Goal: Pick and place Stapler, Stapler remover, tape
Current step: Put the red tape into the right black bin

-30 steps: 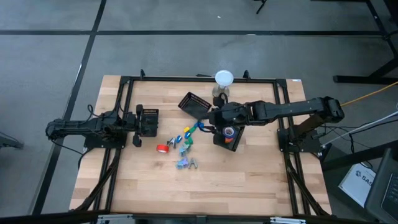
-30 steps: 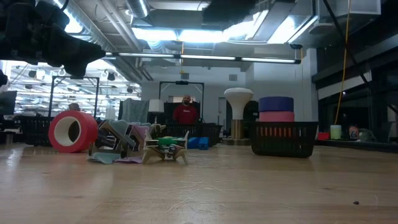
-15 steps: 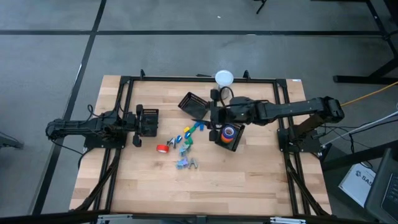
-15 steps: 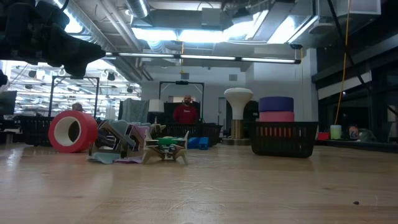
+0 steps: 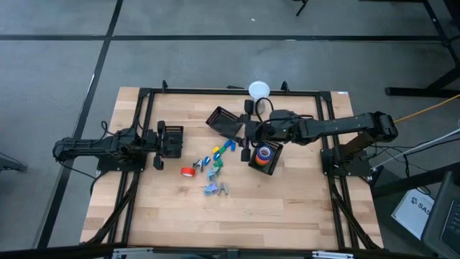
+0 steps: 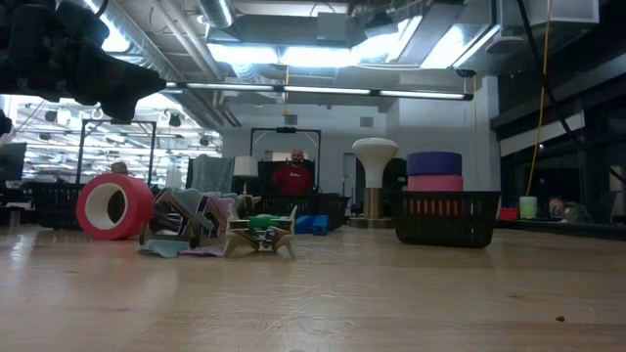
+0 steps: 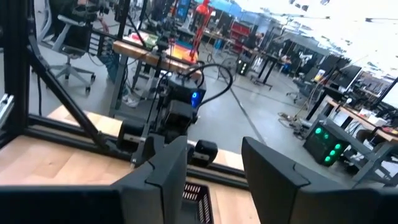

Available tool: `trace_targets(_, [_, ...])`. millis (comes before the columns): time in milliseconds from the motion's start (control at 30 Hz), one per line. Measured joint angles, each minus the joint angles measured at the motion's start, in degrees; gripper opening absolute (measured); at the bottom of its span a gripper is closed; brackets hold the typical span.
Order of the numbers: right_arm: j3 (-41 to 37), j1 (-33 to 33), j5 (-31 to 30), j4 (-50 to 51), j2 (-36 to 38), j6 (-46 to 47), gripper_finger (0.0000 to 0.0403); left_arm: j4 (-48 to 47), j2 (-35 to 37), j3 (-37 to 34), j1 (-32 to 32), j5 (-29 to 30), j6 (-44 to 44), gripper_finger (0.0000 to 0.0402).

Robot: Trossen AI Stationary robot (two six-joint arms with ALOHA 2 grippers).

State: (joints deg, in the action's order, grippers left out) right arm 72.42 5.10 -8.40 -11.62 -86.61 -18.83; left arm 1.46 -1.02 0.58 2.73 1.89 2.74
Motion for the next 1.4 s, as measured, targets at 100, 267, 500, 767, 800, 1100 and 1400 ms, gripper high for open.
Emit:
trace_targets(100, [0.0,0.0,0.0,-1.2,0.0,0.2,0.0158,0.0,0.0,0.0,0.0,0.0,0.0,0.0088])
trace_targets(267, [0.0,0.0,0.0,-0.7,0.0,0.2,0.0158,0.0,0.0,0.0,0.0,0.0,0.0,0.0088])
trace_targets(500, [0.0,0.0,0.8,2.8,0.0,9.0,0.0158,0.0,0.0,0.0,0.0,0.0,0.0,0.0088])
trace_targets(767, [0.0,1.7,3.8,11.4,0.0,19.1,0.0158,0.0,0.0,0.0,0.0,0.0,0.0,0.0088])
trace_targets(800, [0.0,2.2,3.7,12.8,0.0,20.4,0.0158,0.0,0.0,0.0,0.0,0.0,0.0,0.0088])
trace_targets(1100, [-2.5,6.4,3.5,19.8,0.0,33.1,0.0158,0.0,0.0,0.0,0.0,0.0,0.0,0.0088])
trace_targets(1400, [-7.1,9.0,-1.8,18.1,0.0,37.1,0.0158,0.0,0.0,0.0,0.0,0.0,0.0,0.0088])
